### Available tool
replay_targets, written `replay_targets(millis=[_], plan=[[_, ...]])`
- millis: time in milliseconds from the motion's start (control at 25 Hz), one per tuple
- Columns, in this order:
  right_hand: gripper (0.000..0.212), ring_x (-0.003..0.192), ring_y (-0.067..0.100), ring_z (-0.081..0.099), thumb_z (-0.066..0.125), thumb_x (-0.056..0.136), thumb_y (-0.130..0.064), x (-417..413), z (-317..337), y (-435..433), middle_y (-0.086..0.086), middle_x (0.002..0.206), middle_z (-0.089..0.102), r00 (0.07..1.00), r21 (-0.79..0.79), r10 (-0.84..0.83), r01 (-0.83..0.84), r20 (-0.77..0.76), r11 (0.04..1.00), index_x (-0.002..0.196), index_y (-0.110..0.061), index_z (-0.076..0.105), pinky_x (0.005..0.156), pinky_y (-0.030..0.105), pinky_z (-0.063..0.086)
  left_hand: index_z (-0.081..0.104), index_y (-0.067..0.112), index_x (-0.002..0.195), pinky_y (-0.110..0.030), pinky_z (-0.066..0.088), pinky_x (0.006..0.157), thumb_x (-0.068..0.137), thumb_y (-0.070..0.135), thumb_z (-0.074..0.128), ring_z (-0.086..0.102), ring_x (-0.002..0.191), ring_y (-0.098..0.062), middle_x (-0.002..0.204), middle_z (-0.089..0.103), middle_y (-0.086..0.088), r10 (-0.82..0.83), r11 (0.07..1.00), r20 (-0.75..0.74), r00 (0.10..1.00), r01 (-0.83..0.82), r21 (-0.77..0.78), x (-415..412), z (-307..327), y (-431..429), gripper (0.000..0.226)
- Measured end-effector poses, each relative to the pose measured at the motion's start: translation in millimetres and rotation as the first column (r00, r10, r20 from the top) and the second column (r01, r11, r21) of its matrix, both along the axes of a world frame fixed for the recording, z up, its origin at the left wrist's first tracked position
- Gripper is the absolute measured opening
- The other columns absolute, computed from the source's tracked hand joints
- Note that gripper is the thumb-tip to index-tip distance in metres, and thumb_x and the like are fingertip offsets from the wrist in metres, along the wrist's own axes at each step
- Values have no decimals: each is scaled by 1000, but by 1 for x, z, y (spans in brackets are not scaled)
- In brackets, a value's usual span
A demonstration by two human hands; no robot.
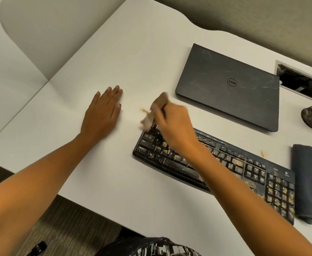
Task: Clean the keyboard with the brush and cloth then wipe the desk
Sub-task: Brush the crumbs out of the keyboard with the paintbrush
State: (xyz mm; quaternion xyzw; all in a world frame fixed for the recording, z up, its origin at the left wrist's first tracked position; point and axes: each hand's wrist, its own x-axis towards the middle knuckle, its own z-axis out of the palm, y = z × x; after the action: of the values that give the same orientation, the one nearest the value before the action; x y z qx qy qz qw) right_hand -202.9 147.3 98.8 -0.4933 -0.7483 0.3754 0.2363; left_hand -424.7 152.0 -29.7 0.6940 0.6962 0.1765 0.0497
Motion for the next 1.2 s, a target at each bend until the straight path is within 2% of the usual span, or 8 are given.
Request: replay_targets(millis=[120, 280, 480, 600, 800, 960, 1080, 1200], plan=[[36, 50, -7, 51, 43, 102, -18, -5, 4, -19, -28, 50, 56, 977, -14, 187, -186, 100, 982, 67, -17, 51, 53, 10, 38, 32, 17, 152, -33, 7, 122, 101, 33, 19, 21, 148, -13, 159, 28, 3, -3, 1000, 17, 1000, 3, -4, 0, 0, 0, 55], [28, 45, -6, 51, 42, 103, -24, -4, 6, 4, -14, 54, 52, 997, 19, -40, 39, 65, 999, 82, -11, 54, 47, 15, 35, 33, 17, 152, -34, 9, 122, 102, 32, 20, 22, 148, -14, 159, 30, 2, -2, 1000, 11, 1000, 2, 3, 0, 0, -1, 54], [38, 47, 7, 38, 44, 101, -22, -12, 4, -38, -18, 51, 38, 936, 61, 301, -317, 181, 947, 67, -31, 31, 52, 24, 23, 33, 16, 152, -33, 8, 122, 101, 34, 17, 22, 148, -15, 158, 30, 1, -5, 1000, -4, 1000, 5, 3, -1, 0, 0, 56], [26, 53, 1, 44, 43, 102, -22, -9, -1, -33, -18, 56, 39, 962, 88, 236, -249, 135, 964, 76, -16, 45, 56, 24, 24, 33, 15, 152, -32, 7, 121, 101, 35, 17, 23, 147, -16, 158, 30, 1, -5, 1000, 2, 1000, 5, 6, 0, 1, -1, 57], [33, 51, 9, 37, 40, 103, -25, -1, 4, -47, -14, 55, 37, 951, 101, 230, -254, 207, 962, 72, -34, 33, 51, 23, 24, 34, 14, 151, -33, 8, 121, 101, 32, 21, 24, 147, -17, 158, 31, 0, -8, 1000, 3, 1000, 8, 12, 0, 1, -1, 55], [24, 57, 18, 43, 39, 102, -24, 0, 0, -52, -9, 63, 43, 975, 150, 121, -150, 184, 977, 80, -16, 42, 55, 35, 34, 32, 15, 152, -33, 7, 121, 102, 31, 21, 22, 148, -16, 159, 29, 0, -6, 1000, -1, 1000, 6, 3, 0, 1, -1, 54], [27, 45, 11, 39, 40, 102, -23, 5, 3, -51, -13, 50, 35, 981, 190, 4, -42, 194, 981, 76, -22, 35, 49, 29, 27, 31, 15, 152, -33, 7, 121, 102, 31, 21, 21, 148, -15, 159, 28, 1, -3, 1000, -2, 1000, 3, -1, 0, 0, -1, 54], [22, 46, 3, 41, 43, 101, -26, 0, 0, -49, -21, 52, 36, 984, 154, 31, -59, 177, 986, 84, -15, 50, 49, 19, 25, 31, 15, 153, -34, 7, 122, 102, 32, 20, 21, 148, -16, 159, 28, 1, -10, 1000, -7, 1000, 9, -5, -1, -1, 0, 54]])
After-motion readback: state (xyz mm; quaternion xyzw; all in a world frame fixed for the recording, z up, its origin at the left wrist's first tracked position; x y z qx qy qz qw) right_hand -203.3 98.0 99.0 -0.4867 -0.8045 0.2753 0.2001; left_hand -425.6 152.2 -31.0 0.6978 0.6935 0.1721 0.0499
